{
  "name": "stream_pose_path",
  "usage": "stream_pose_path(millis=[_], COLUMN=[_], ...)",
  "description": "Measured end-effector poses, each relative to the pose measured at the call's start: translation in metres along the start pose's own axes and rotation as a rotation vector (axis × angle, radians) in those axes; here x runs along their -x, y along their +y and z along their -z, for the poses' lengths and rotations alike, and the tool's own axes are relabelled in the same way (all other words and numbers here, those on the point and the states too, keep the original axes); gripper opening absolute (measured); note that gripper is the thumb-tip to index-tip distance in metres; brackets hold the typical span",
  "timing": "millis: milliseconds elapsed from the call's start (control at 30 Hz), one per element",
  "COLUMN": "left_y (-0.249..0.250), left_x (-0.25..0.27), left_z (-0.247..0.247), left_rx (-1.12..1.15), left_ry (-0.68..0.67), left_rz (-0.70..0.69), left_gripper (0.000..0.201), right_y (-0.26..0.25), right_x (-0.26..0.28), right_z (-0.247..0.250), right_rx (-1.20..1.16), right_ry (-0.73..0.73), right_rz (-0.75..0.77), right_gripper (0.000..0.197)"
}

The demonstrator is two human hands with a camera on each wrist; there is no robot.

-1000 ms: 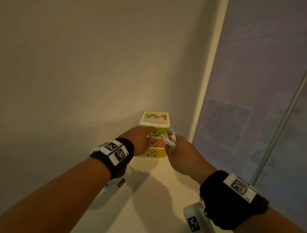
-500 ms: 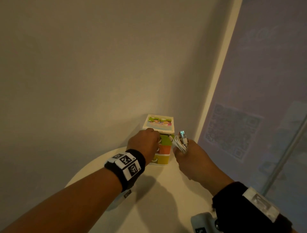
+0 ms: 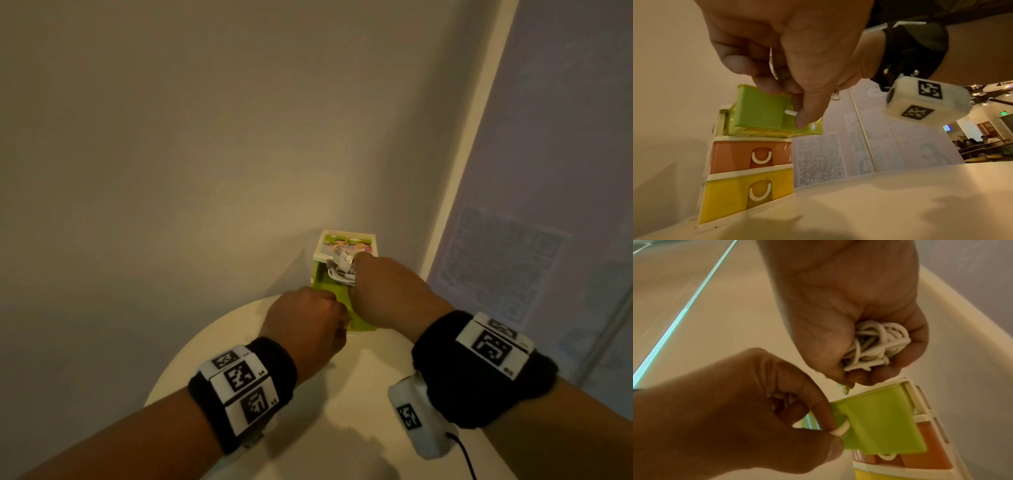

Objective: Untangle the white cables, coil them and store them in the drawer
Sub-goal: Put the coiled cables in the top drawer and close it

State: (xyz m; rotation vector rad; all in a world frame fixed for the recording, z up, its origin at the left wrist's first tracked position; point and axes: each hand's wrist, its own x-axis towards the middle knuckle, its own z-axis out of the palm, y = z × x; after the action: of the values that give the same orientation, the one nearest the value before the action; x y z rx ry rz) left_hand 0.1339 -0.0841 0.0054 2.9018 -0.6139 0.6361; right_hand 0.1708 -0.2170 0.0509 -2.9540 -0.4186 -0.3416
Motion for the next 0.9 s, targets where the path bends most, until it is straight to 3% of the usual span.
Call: stream_pose_path(millis=[100, 300, 433, 533, 700, 833, 900], left_y=[-0.001, -0.007, -0.013, -0.02, -0.034, -0.04, -0.038], left_x=[0.001, 0.007, 0.008, 0.0, -0.009, -0.016, -0.018], left_z=[-0.001, 0.0, -0.003, -0.005, -0.003, -0.002, 0.001], left_rx=[-0.008, 0.127, 0.171, 0.198, 0.068, 0.037, 0.014], left_ry=[-0.014, 0.023, 0.074, -0.022, -0.104, -0.164, -0.191], left_rz=[-0.016, 0.026, 0.086, 0.086, 0.007, -0.066, -0.072], left_gripper=[0.027, 0.025, 0.069, 0.087, 0.08, 0.085, 0.085], right_y=[-0.014, -0.025, -0.03, -0.033, -0.033, -0.029, -0.025], right_x=[-0.001, -0.008, -0.011, -0.017, -0.024, -0.022, -0.018], right_z=[0.0, 0.0, -0.01, -0.02, -0.023, -0.017, -0.013], right_rx=[0.132, 0.245, 0.24, 0.256, 0.159, 0.086, 0.034], right_ry=[-0.091, -0.075, 0.009, 0.027, -0.057, -0.244, -0.237], right_rz=[0.037, 0.039, 0.002, -0.004, -0.02, 0.005, 0.046], right_gripper=[0.036, 0.024, 0.025, 0.025, 0.024, 0.018, 0.016])
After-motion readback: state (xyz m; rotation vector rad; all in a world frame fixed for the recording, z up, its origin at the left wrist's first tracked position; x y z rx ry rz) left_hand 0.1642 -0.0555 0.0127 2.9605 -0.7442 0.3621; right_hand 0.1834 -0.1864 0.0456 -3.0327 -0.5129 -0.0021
